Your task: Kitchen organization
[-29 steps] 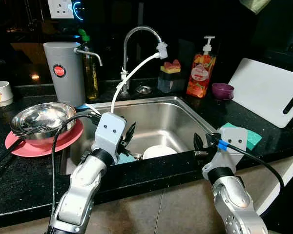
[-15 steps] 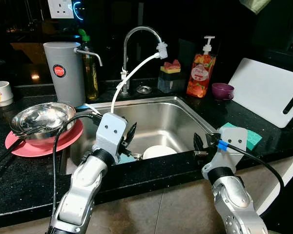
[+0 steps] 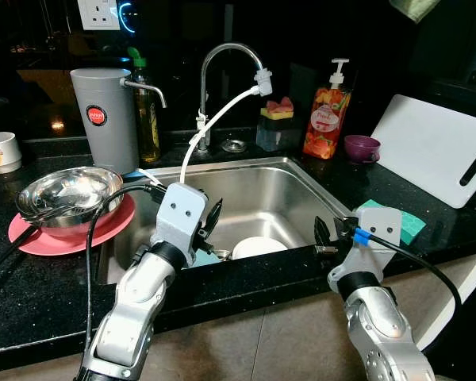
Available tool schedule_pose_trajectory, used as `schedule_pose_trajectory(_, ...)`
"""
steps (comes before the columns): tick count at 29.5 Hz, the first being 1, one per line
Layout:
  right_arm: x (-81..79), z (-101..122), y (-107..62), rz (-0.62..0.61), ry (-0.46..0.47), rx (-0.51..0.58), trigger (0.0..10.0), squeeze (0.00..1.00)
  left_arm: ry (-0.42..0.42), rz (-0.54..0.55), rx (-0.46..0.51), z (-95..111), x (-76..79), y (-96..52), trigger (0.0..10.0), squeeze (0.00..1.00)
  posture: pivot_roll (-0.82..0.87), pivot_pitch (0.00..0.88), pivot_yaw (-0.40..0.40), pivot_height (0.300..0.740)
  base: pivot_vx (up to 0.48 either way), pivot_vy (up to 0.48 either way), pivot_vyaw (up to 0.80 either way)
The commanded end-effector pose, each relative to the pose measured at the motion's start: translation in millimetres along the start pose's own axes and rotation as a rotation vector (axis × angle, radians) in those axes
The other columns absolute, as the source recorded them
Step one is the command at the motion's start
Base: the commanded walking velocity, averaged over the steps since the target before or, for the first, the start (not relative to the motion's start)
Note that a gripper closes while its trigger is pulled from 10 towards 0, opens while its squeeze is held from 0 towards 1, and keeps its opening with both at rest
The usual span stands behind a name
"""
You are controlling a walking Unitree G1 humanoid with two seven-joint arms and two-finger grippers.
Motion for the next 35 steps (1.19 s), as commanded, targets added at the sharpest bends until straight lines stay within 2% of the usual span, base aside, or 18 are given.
schedule_pose_trajectory(1, -2.7, -3.7, 1.9, 0.008, 0.000, -0.012, 10.0, 0.00, -0.006, -0.004, -0.006, -3.6, 2.2, 1.0, 10.0, 0.00, 0.04, 0.032, -0.062, 0.740, 0.000, 0.000, 0.00)
schedule_pose_trajectory(17, -2.3, -3.9, 0.7, 0.007, -0.003, -0.015, 10.0, 0.00, -0.017, -0.006, -0.004, -3.9, 7.2, 2.5, 10.0, 0.00, 0.03, 0.038, -0.062, 0.740, 0.000, 0.000, 0.00)
schedule_pose_trajectory(35, -2.0, -6.0, -1.0, 0.002, -0.001, -0.023, 10.0, 0.00, -0.012, -0.002, -0.011, -4.4, 4.3, 0.8, 10.0, 0.00, 0.03, 0.044, -0.059, 0.740, 0.000, 0.000, 0.00)
Point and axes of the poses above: a point about 5 cm out from each wrist's last joint towards the gripper, its own y axis pointing out of the wrist towards the gripper, its own z axis along the axis of the wrist's last joint, x = y × z, the point moved 4 cm from there along y, pointing out of the wrist towards the gripper, and after that the axes turned 14 degrees about -y, right-handed, at the moved point
